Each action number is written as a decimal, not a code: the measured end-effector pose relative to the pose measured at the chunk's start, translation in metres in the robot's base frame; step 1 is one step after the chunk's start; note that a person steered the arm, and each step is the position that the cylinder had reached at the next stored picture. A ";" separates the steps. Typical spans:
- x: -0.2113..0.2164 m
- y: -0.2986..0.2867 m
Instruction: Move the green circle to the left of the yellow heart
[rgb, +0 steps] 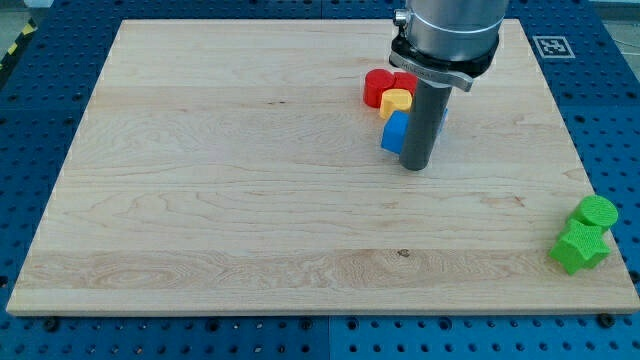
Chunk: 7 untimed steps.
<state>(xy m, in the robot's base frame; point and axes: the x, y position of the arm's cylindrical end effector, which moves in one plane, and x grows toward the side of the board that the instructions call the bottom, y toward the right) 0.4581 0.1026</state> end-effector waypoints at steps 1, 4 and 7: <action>0.009 0.000; 0.041 0.066; 0.028 0.196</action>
<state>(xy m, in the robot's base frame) 0.4864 0.2989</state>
